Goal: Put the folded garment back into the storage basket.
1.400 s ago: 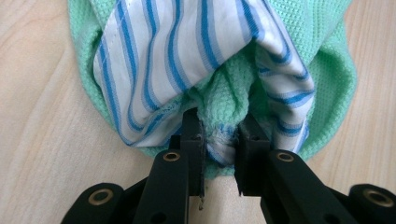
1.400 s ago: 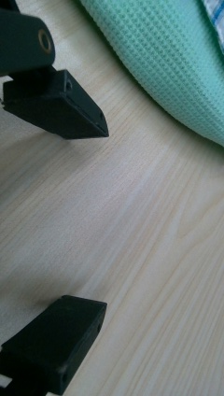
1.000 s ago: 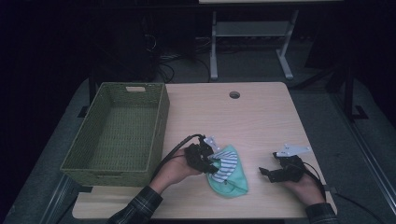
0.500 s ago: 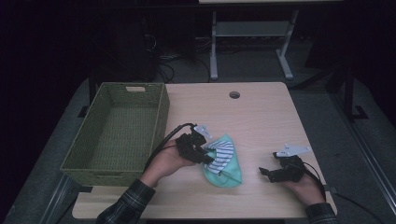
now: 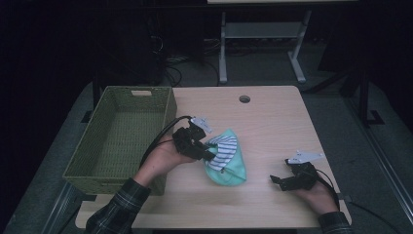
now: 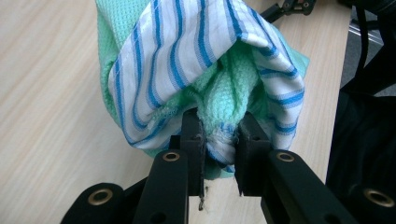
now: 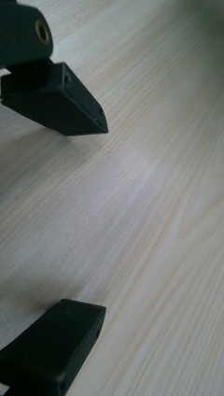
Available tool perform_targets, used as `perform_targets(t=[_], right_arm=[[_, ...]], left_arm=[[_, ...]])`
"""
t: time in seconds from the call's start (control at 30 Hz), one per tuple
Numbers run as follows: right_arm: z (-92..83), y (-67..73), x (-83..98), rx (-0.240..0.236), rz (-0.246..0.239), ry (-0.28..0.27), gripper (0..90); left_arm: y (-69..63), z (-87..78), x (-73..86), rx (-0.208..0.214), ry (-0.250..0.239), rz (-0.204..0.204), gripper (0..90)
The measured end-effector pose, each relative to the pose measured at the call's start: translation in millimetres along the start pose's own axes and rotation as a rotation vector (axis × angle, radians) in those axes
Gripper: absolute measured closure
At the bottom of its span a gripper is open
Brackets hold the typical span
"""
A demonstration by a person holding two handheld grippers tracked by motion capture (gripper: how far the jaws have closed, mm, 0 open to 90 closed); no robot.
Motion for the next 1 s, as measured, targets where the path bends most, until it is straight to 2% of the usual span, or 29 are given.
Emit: perform_targets(t=[0.2,0.6,0.83,0.87,1.0], right_arm=[[0.6,0.1,-0.1,0.000,0.001,0.002,8.3],[0.6,0.2,-0.1,0.000,0.002,0.002,8.2],[0.7,0.2,-0.1,0.000,0.002,0.002,8.2],[0.6,0.2,-0.1,-0.001,0.002,0.002,8.2],[0.7,0.2,-0.1,-0.001,0.002,0.002,8.3]], left_arm=[[10.9,-21.7,1.7,-0.013,-0.019,-0.026,75.6],[37.1,-67.5,11.0,-0.068,-0.062,-0.086,75.6],[50.3,-89.8,23.2,-0.101,-0.092,-0.135,75.5],[52.1,-92.0,25.7,-0.106,-0.084,-0.130,75.6],[59.5,-102.6,36.2,-0.127,-0.092,-0.157,75.5]])
Point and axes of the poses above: each handheld gripper's, and its own axes: z roughly forward along the jaws, x roughly out of its underside, y roughly to its left, the point moved 10 cm from there along z, roughly forward along the jaws, and after that the axes turned 11 degrees about y, right-handed, at the moved point
